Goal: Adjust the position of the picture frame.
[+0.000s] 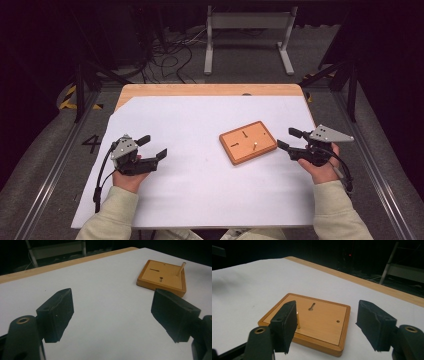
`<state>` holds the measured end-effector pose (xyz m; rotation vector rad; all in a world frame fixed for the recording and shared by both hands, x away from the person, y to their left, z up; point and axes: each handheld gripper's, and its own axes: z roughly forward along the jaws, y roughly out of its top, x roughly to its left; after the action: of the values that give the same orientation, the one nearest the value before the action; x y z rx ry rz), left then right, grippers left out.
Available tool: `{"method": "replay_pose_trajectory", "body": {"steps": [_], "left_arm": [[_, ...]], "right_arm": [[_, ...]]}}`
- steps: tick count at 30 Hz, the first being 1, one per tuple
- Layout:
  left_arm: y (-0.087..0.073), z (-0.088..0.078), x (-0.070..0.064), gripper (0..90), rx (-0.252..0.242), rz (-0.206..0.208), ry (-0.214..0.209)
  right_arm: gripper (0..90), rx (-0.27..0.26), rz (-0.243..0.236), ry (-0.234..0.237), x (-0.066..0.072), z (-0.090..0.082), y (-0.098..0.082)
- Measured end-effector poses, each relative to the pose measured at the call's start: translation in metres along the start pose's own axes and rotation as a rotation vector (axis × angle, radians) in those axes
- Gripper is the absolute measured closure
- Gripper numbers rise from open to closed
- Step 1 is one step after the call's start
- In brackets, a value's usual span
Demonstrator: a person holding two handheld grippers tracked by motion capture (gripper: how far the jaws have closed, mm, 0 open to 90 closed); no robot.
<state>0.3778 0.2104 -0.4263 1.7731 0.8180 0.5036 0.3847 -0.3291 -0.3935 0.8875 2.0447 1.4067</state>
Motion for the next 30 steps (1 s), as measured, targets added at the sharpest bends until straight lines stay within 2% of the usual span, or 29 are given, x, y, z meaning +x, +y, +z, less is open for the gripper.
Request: {"method": "replay_pose_trajectory", "body": {"steps": [15, 30], "left_arm": [[0.0012, 0.0008, -0.0017, 18.8, -0.002, 0.011, 0.003], [0.0009, 0.0014, -0.0027, 18.8, 0.001, 0.007, 0.001]], "right_arm": [[35.6, 0.011, 0.024, 0.005, -0.0018, 0.0008, -0.0008], [35.0, 0.025, 0.016, 0.003, -0.0028, 0.0049, 0.0001]]}}
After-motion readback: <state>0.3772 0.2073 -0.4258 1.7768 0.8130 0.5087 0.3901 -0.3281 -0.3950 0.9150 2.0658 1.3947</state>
